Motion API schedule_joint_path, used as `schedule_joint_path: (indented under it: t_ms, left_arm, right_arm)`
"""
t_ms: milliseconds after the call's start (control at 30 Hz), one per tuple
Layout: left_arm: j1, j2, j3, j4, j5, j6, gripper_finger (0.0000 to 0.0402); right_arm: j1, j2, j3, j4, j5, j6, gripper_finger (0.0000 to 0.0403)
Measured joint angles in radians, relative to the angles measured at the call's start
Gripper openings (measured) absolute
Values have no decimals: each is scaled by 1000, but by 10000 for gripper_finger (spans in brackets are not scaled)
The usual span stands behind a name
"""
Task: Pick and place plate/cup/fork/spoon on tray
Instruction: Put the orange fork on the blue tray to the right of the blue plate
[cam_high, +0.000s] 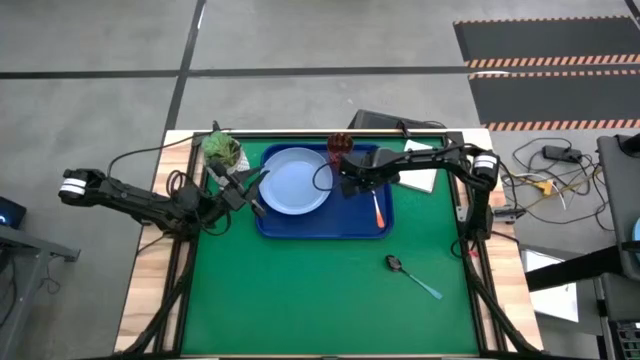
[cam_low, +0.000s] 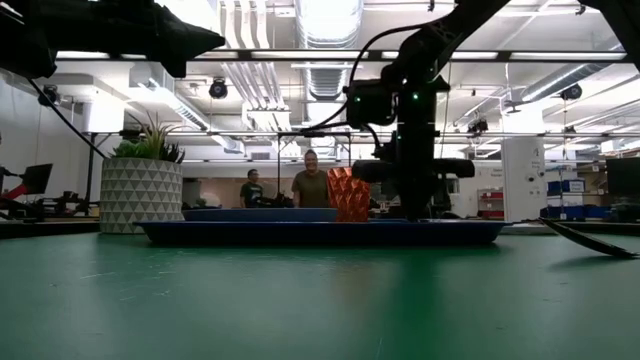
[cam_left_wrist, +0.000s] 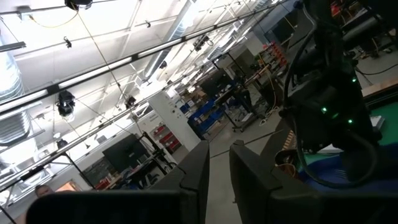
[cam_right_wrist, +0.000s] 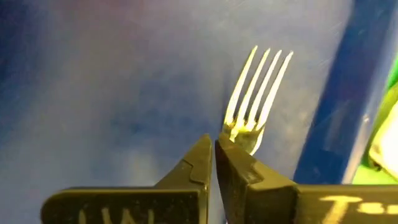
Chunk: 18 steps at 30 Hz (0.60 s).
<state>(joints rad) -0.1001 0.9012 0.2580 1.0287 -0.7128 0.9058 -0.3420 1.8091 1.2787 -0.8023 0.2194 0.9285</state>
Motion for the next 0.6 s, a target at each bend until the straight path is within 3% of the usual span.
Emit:
schedule_joint_path:
  t_ms: [200, 467, 600]
  left_arm:
    - [0, 0, 0, 0, -10, 32, 44]
    - [0, 0, 0, 0, -38, 44, 44]
    - [0, 2, 0, 0, -39, 44, 44]
  right_arm:
    - [-1, 0, -49, 81, 96, -5, 9]
    - [4, 0, -117, 253, 100, -23, 9]
    - [4, -1, -121, 255, 101, -27, 8]
